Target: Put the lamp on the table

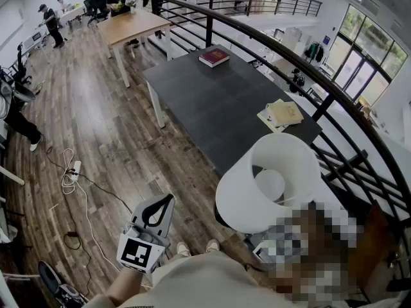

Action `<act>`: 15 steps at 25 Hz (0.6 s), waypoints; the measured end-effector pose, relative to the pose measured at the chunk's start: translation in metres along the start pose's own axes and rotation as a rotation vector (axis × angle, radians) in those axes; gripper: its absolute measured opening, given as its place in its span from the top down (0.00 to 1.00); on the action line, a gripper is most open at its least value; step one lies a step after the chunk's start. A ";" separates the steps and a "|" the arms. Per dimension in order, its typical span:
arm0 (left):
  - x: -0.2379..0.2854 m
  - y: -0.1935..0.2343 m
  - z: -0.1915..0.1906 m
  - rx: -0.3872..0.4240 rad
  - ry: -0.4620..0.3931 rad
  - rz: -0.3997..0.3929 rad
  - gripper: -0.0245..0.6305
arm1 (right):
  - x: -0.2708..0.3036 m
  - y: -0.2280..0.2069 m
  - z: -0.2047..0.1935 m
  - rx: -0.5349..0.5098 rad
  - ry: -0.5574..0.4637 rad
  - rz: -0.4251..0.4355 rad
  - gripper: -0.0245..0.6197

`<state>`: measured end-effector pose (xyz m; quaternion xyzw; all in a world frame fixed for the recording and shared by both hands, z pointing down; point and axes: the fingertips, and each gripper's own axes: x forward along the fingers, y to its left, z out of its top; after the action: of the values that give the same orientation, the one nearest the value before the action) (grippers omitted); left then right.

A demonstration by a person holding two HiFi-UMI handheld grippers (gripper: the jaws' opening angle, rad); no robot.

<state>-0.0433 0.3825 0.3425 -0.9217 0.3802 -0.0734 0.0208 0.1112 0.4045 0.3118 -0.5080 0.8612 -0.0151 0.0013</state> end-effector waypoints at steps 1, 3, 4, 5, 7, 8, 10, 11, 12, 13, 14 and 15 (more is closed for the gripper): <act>-0.001 -0.002 -0.002 -0.007 0.006 0.002 0.96 | -0.002 0.000 -0.001 0.003 0.002 0.001 0.82; -0.002 -0.004 -0.004 -0.009 0.014 0.007 0.96 | -0.005 0.001 -0.003 0.008 0.007 0.002 0.82; -0.003 -0.005 -0.003 0.001 0.015 0.008 0.96 | -0.006 0.001 -0.004 0.008 0.010 0.002 0.82; -0.003 -0.006 -0.002 0.016 0.017 0.008 0.96 | -0.006 0.002 -0.005 0.009 0.014 0.002 0.82; -0.003 -0.009 0.000 0.044 0.017 0.007 0.96 | -0.006 0.002 -0.007 0.008 0.019 0.000 0.82; -0.003 -0.010 0.000 0.050 0.015 0.006 0.96 | -0.007 0.002 -0.007 0.008 0.020 -0.002 0.82; -0.002 -0.012 0.001 0.044 0.013 0.004 0.96 | -0.009 0.001 -0.007 0.013 0.016 -0.004 0.82; -0.001 -0.013 0.000 0.034 0.014 0.004 0.96 | -0.011 0.000 -0.007 0.018 0.013 -0.004 0.82; -0.001 -0.015 -0.001 0.021 0.017 0.004 0.96 | -0.012 -0.001 -0.006 0.024 0.010 -0.003 0.82; 0.000 -0.016 -0.003 0.010 0.023 0.003 0.96 | -0.013 -0.002 -0.006 0.030 0.008 -0.002 0.82; 0.000 -0.017 -0.004 0.006 0.027 0.001 0.96 | -0.015 -0.002 -0.007 0.035 0.008 -0.002 0.82; 0.001 -0.018 -0.005 0.007 0.029 -0.002 0.96 | -0.016 -0.003 -0.007 0.038 0.009 -0.002 0.82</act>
<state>-0.0305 0.3950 0.3489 -0.9209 0.3793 -0.0879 0.0186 0.1215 0.4174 0.3191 -0.5088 0.8602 -0.0339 0.0071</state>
